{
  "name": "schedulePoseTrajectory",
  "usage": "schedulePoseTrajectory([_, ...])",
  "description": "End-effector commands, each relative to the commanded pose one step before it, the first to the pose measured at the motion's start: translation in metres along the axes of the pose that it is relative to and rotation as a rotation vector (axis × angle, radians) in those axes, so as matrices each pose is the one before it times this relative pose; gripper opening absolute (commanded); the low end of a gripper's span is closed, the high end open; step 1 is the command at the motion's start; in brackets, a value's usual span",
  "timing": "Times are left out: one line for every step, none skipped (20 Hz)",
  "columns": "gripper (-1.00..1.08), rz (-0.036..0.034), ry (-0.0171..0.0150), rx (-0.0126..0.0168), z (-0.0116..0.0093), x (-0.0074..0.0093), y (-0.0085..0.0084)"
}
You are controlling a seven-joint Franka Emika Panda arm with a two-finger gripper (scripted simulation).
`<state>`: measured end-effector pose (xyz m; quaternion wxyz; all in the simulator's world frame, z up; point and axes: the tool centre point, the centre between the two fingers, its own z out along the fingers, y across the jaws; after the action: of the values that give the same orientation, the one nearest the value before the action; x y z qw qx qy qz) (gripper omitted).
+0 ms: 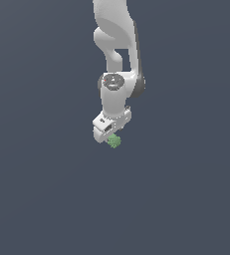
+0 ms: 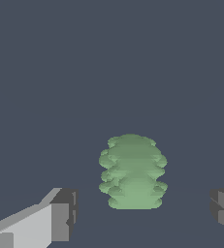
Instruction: Pick up the object and move it to a goal position.
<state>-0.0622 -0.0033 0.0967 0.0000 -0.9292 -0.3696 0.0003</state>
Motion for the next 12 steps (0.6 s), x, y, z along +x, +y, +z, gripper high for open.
schedulePoseTrajectory([1.00, -0.00007, 0.00003, -0.00006, 0.00123, -0.00006, 0.00003])
schedulePoseTrajectory([1.00, 0.00000, 0.00000, 0.00000, 0.00168, -0.00010, 0.00002])
schedulePoseTrajectory([1.00, -0.00069, 0.00008, 0.00000, 0.00231, 0.00011, -0.00025])
schedulePoseTrajectory([1.00, 0.00000, 0.00000, 0.00000, 0.00300, -0.00019, 0.00002])
schedulePoseTrajectory([1.00, -0.00068, 0.00009, 0.00001, 0.00361, 0.00002, -0.00025])
schedulePoseTrajectory([1.00, 0.00000, 0.00000, 0.00000, 0.00428, -0.00027, 0.00002])
schedulePoseTrajectory([1.00, -0.00097, 0.00014, 0.00003, 0.00484, 0.00005, -0.00035])
schedulePoseTrajectory([1.00, -0.00068, 0.00010, 0.00002, 0.00542, -0.00008, -0.00023])
schedulePoseTrajectory([1.00, 0.00000, 0.00000, 0.00000, 0.00522, -0.00030, 0.00007])
schedulePoseTrajectory([1.00, -0.00097, 0.00012, -0.00001, 0.00453, 0.00014, -0.00028])
schedulePoseTrajectory([1.00, 0.00000, 0.00000, 0.00000, 0.00393, -0.00014, 0.00014])
schedulePoseTrajectory([1.00, -0.00068, 0.00004, -0.00009, 0.00321, 0.00020, -0.00010])
